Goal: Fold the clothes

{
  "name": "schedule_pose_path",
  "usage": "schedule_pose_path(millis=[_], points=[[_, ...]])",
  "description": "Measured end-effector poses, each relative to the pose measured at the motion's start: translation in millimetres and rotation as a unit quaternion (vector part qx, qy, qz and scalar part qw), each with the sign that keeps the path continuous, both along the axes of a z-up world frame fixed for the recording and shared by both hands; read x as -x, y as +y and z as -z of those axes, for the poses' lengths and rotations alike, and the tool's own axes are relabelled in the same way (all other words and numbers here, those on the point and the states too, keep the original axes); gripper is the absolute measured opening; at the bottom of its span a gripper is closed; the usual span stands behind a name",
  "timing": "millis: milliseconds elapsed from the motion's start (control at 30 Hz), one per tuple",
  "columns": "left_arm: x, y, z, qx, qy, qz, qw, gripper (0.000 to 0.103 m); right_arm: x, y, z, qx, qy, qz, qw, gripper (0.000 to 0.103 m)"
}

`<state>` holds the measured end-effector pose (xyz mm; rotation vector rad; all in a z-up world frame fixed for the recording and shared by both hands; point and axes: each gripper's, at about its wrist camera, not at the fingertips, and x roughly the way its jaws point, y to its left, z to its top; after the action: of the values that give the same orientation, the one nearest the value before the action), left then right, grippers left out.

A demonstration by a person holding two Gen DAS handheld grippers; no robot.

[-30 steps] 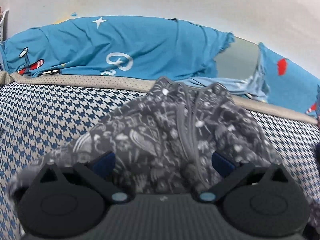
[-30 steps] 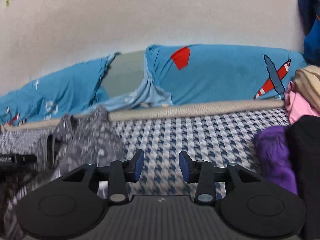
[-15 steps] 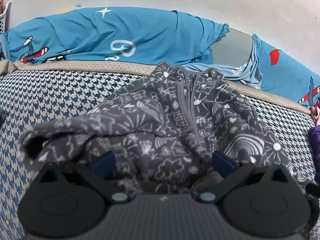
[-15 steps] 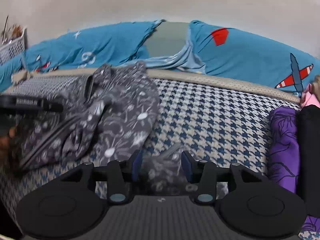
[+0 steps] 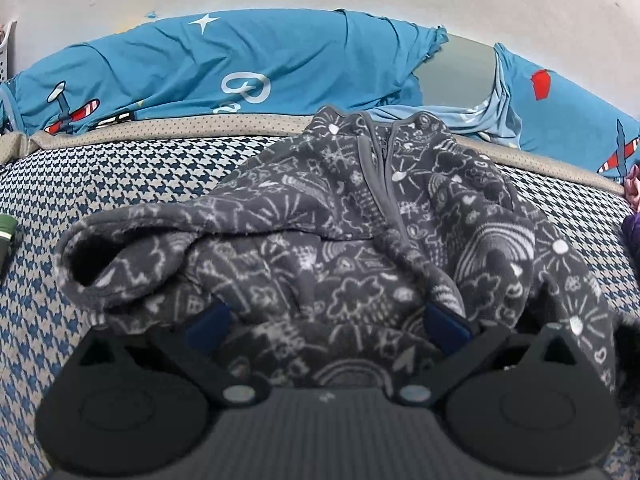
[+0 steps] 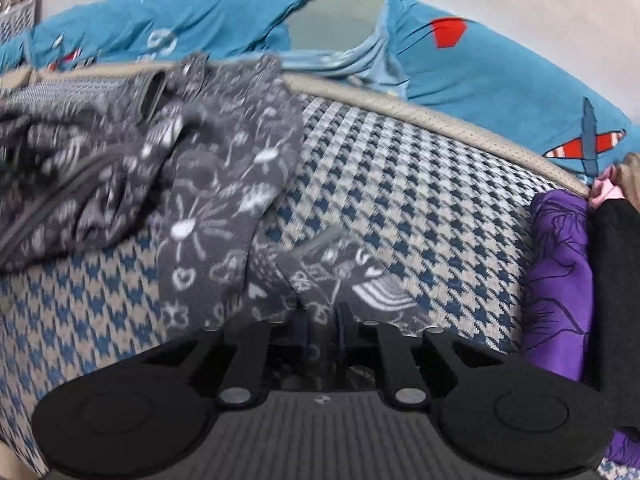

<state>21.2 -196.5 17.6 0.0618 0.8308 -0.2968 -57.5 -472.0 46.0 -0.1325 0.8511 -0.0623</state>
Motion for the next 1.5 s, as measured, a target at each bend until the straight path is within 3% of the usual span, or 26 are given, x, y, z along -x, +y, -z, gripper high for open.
schedule_pose_path(millis=[167, 300, 433, 667, 867, 1033, 1100, 1167, 1500], points=[[0, -4, 4, -0.008, -0.001, 0.002, 1.0, 0.103, 12, -20, -31, 0.002, -0.098, 0.081, 0.992, 0.01], [1, -8, 8, -0.015, 0.0, 0.005, 0.9999, 0.103, 30, -27, -58, 0.023, -0.203, 0.128, 0.97, 0.009], [2, -13, 11, -0.024, -0.005, 0.006, 0.9997, 0.103, 45, -29, -75, 0.061, -0.266, 0.162, 0.948, 0.007], [4, -19, 15, -0.035, -0.01, 0.005, 0.9993, 0.103, 61, -47, -89, 0.08, -0.302, 0.233, 0.921, 0.006], [6, -21, 12, -0.022, -0.014, 0.005, 0.9996, 0.103, 85, -52, -105, 0.104, -0.345, 0.269, 0.893, 0.005], [12, -29, 7, -0.036, -0.018, 0.023, 0.9989, 0.103, 82, -62, -97, 0.108, -0.295, 0.271, 0.91, 0.006], [14, -30, 6, -0.037, -0.019, 0.03, 0.9987, 0.103, 86, -62, -96, 0.122, -0.285, 0.28, 0.908, 0.01], [17, -28, 4, -0.036, -0.021, 0.035, 0.9985, 0.103, 96, -69, -99, 0.104, -0.291, 0.298, 0.903, 0.016], [45, -2, -14, 0.006, -0.049, 0.052, 0.9974, 0.103, 105, -76, -104, 0.077, -0.3, 0.318, 0.896, 0.02]])
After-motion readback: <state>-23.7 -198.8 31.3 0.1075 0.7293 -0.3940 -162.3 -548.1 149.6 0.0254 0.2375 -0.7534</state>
